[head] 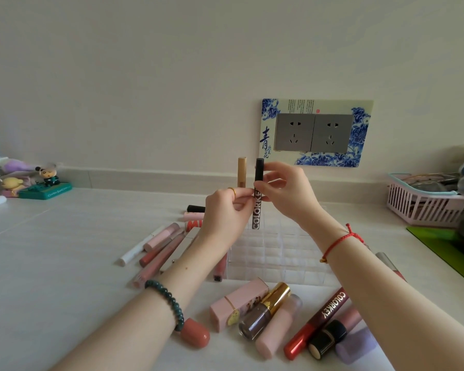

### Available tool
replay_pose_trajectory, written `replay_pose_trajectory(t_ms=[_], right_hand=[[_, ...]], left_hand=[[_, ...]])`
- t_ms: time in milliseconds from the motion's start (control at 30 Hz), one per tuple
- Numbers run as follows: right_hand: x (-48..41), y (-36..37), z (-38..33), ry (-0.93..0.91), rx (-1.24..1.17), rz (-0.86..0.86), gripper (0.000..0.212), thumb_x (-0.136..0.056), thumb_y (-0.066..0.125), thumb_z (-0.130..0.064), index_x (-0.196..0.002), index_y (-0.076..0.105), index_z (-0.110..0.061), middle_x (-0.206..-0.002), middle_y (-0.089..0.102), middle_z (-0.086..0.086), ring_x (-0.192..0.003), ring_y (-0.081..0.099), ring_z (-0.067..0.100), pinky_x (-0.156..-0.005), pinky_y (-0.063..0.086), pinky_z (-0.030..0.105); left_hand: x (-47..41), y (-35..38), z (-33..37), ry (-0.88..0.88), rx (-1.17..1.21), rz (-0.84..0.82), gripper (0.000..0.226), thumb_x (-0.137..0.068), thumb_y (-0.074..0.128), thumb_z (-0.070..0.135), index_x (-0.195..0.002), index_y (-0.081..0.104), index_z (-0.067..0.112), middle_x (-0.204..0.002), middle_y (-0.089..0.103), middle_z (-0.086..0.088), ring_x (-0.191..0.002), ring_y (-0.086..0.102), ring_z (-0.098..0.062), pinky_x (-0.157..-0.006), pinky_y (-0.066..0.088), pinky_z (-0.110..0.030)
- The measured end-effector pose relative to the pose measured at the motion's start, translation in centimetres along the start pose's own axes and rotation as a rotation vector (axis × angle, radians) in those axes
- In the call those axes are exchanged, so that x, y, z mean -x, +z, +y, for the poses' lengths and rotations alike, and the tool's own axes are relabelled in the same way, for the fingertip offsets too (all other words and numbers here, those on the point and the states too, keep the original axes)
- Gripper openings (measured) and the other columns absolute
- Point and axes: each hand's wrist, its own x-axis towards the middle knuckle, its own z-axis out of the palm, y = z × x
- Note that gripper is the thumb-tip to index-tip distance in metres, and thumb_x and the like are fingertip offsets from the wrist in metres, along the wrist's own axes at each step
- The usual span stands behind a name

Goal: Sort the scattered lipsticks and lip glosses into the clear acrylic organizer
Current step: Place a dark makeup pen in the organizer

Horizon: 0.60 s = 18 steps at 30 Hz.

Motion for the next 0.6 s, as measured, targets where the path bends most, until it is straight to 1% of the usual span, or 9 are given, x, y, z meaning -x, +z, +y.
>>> replay_pose_trajectory(t_ms=[133, 233, 267, 367, 400, 467, 533, 600], right_hand=[[0.0, 0.1, 0.1, 0.014, 0.006, -0.013, 0.027, -0.080, 0.064, -0.006, -0.105, 0.064, -0.015, -0.085, 0.064, 0.006, -0.082, 0.067, 0.025, -0.078, 0.055, 0.046], [0.1, 0.1, 0.1, 0.018, 0.005, -0.020, 0.027, -0.080, 0.065, -0.006, -0.105, 0.063, -0.015, -0.084, 0.064, 0.005, -0.081, 0.067, 0.025, -0.077, 0.056, 0.046], [0.1, 0.1, 0.1, 0.018, 0.007, -0.022, 0.027, -0.080, 0.065, -0.006, -0.105, 0.063, -0.015, -0.084, 0.064, 0.005, -0.081, 0.067, 0.024, -0.077, 0.056, 0.046], [0.1, 0.0, 0.1, 0.021, 0.015, -0.021, 0.026, -0.080, 0.065, -0.006, -0.104, 0.063, -0.017, -0.082, 0.065, 0.003, -0.079, 0.068, 0.023, -0.076, 0.056, 0.045], [0.1, 0.0, 0.1, 0.025, 0.013, -0.022, 0.026, -0.080, 0.065, -0.007, -0.104, 0.062, -0.017, -0.082, 0.065, 0.002, -0.079, 0.068, 0.023, -0.076, 0.056, 0.045], [0.2, 0.0, 0.1, 0.031, 0.010, -0.030, 0.026, -0.080, 0.064, -0.006, -0.103, 0.062, -0.018, -0.081, 0.065, 0.002, -0.077, 0.068, 0.023, -0.075, 0.057, 0.044], [0.2, 0.0, 0.1, 0.037, 0.009, -0.043, 0.026, -0.080, 0.064, -0.006, -0.104, 0.062, -0.017, -0.083, 0.066, 0.003, -0.077, 0.068, 0.023, -0.075, 0.057, 0.043], [0.2, -0.1, 0.1, 0.043, 0.008, -0.052, 0.026, -0.081, 0.064, -0.006, -0.104, 0.062, -0.017, -0.083, 0.066, 0.003, -0.078, 0.068, 0.022, -0.075, 0.058, 0.042]], left_hand=[[0.0, 0.0, -0.1, 0.010, 0.002, 0.004, 0.020, -0.082, 0.063, 0.012, -0.101, 0.070, 0.012, -0.086, 0.072, -0.004, -0.069, 0.063, -0.001, -0.063, 0.043, 0.002], [0.0, 0.0, -0.2, 0.026, 0.004, 0.002, 0.020, -0.082, 0.064, 0.012, -0.101, 0.070, 0.012, -0.084, 0.071, -0.002, -0.066, 0.060, 0.007, -0.063, 0.043, 0.002], [0.0, -0.1, -0.2, 0.029, 0.015, 0.002, 0.020, -0.082, 0.064, 0.013, -0.101, 0.070, 0.013, -0.084, 0.071, -0.001, -0.067, 0.061, 0.007, -0.064, 0.044, 0.001], [-0.2, -0.4, -0.2, 0.056, 0.052, 0.023, 0.017, -0.082, 0.066, 0.016, -0.097, 0.071, 0.013, -0.083, 0.073, -0.002, -0.074, 0.068, -0.004, -0.072, 0.051, -0.010], [-0.3, -0.5, -0.1, 0.074, 0.058, 0.038, 0.015, -0.081, 0.066, 0.017, -0.094, 0.072, 0.013, -0.081, 0.072, -0.001, -0.074, 0.069, -0.007, -0.072, 0.052, -0.013], [-0.5, -0.9, -0.2, 0.109, 0.054, 0.079, 0.009, -0.080, 0.068, 0.020, -0.087, 0.072, 0.016, -0.072, 0.070, 0.005, -0.069, 0.068, -0.006, -0.068, 0.051, -0.011], [-0.7, -1.2, -0.4, 0.126, 0.055, 0.131, 0.005, -0.078, 0.070, 0.022, -0.082, 0.068, 0.022, -0.067, 0.066, 0.009, -0.064, 0.063, -0.002, -0.062, 0.047, -0.009], [-1.1, -1.2, -0.6, 0.104, 0.095, 0.149, 0.018, -0.075, 0.073, 0.023, -0.088, 0.061, 0.025, -0.071, 0.061, 0.011, -0.068, 0.059, -0.001, -0.063, 0.045, -0.011]])
